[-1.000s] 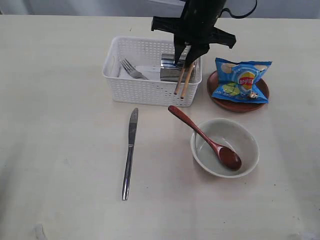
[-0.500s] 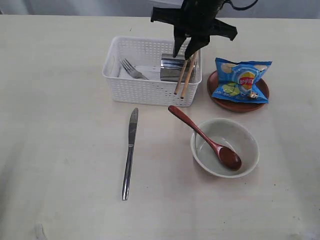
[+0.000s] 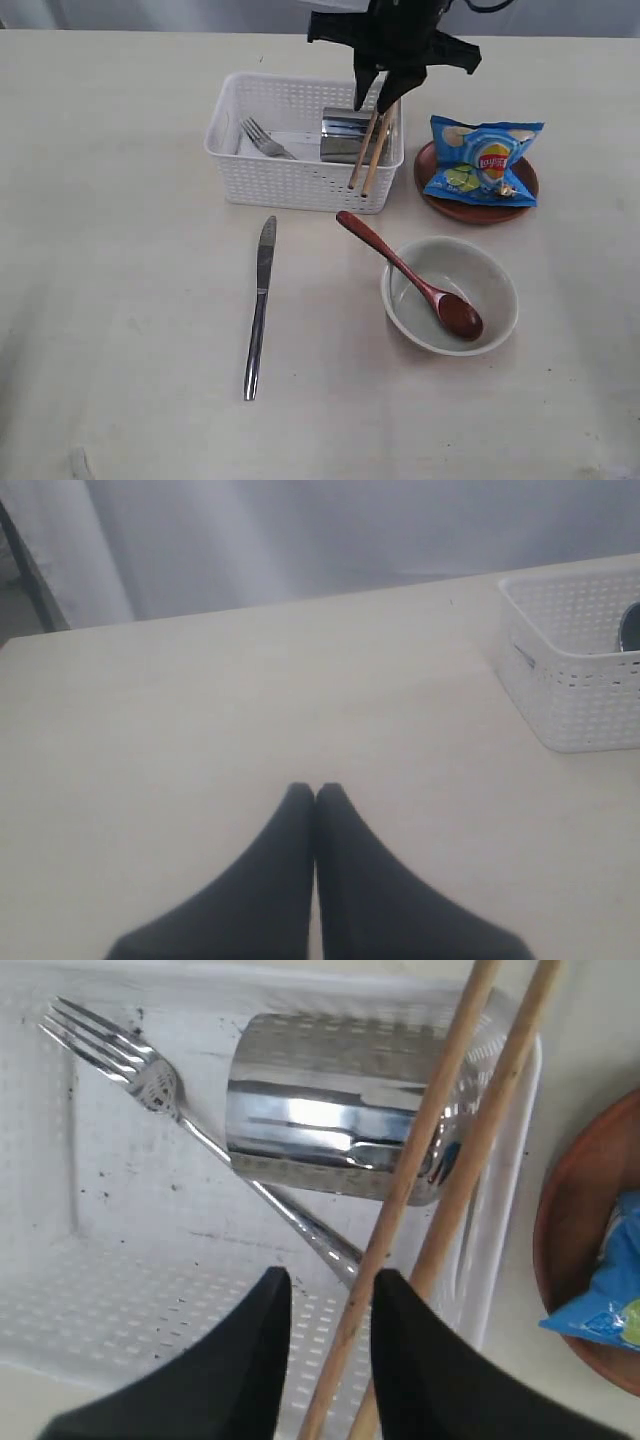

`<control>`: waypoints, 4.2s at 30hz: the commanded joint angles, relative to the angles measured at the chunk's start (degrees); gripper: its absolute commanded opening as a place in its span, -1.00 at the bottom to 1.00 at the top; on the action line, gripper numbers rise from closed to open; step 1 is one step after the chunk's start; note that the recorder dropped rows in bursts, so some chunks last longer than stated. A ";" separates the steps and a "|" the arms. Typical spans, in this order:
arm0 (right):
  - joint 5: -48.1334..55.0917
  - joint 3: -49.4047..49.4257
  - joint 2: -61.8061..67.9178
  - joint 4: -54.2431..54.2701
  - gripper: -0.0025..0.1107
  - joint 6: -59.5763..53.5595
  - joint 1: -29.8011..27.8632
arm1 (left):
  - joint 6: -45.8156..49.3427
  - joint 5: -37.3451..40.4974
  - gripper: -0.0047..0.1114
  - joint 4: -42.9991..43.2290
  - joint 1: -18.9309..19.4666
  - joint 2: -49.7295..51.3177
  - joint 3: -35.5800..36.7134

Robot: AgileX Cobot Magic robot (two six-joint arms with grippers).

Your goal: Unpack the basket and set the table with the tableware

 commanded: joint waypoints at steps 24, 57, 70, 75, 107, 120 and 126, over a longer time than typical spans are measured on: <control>-0.04 -0.16 2.42 0.80 -0.47 0.27 -0.19 | -0.31 -0.14 -0.92 1.34 0.00 -0.18 0.15; -0.04 -10.10 1.80 3.62 -0.96 -7.07 -0.19 | -0.31 -0.14 -0.92 1.34 0.00 -0.18 0.15; -0.04 -10.10 2.07 5.74 0.06 -12.61 8.26 | -0.31 -0.14 -0.92 1.34 0.00 -0.18 0.15; -0.04 -10.10 5.25 -1.17 0.05 -9.21 11.57 | -0.31 -0.14 -0.92 1.34 0.00 -0.18 0.15; -0.04 10.04 -19.20 -6.95 -0.96 -13.26 8.03 | -0.31 -0.14 -0.92 1.34 0.00 -0.18 0.15; -4.18 55.62 -48.76 6.16 -0.96 -5.55 5.61 | -0.31 -0.14 -0.92 1.34 0.00 -0.18 0.15; -15.14 65.12 -46.58 13.38 -0.96 -8.62 5.78 | -0.31 -0.14 -0.92 1.34 0.00 -0.18 0.15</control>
